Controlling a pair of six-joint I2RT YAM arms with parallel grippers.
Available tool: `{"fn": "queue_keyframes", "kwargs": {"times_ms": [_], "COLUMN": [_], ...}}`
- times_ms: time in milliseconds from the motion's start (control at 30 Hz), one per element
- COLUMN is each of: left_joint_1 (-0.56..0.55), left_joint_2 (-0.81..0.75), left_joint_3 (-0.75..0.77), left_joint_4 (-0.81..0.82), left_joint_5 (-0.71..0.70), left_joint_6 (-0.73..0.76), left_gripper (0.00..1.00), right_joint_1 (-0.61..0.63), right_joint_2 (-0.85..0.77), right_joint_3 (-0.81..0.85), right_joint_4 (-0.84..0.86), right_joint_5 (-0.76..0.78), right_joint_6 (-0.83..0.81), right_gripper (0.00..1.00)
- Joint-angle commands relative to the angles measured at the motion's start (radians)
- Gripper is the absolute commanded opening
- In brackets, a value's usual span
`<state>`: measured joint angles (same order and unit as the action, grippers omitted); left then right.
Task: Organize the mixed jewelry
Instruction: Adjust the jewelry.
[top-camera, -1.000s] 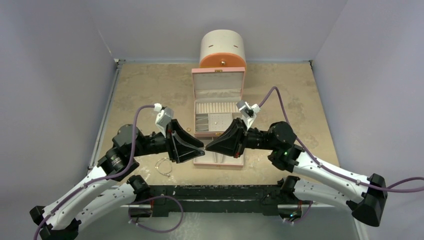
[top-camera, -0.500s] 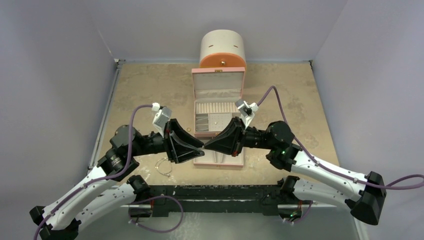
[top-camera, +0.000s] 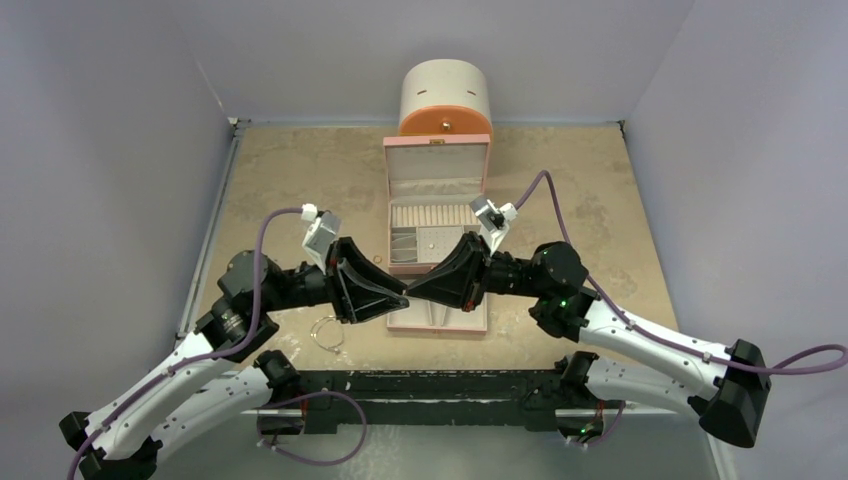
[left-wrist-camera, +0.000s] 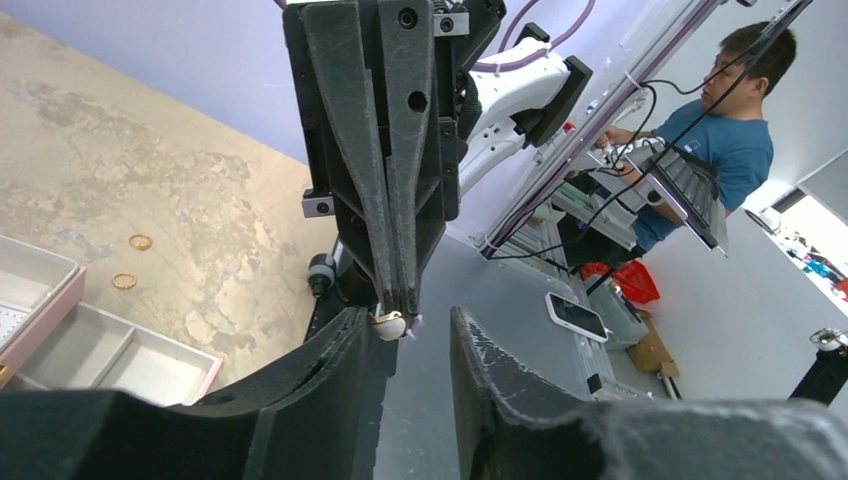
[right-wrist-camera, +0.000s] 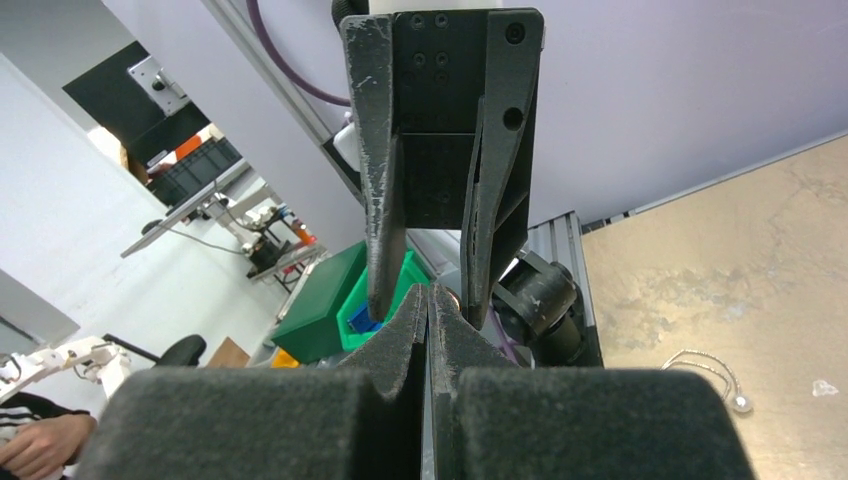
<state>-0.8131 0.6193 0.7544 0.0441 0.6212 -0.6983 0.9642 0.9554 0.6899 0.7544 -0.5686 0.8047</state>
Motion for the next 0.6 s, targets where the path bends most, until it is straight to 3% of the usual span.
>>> {"fn": "queue_keyframes", "kwargs": {"times_ms": [0,333,567], "left_joint_1": [-0.004,-0.004,-0.004], "left_joint_2": [0.006,0.020,0.021], "left_joint_3": [0.000,-0.004,0.000], "left_joint_4": [0.065,0.083,0.084], "left_joint_5": [0.020,0.039,0.037], "left_joint_6": [-0.022,-0.035,-0.035], "left_gripper": [0.32,0.00,0.00], "right_joint_1": [0.005,0.005,0.005], "right_joint_2": [-0.015,-0.030,-0.036], "right_joint_3": [-0.002,-0.014,-0.019], "right_joint_4": [0.055,0.039,0.036], "right_joint_5": [0.006,0.032,0.027], "right_joint_6": [0.005,-0.002,-0.004], "right_gripper": [0.00,0.00,0.00]}}
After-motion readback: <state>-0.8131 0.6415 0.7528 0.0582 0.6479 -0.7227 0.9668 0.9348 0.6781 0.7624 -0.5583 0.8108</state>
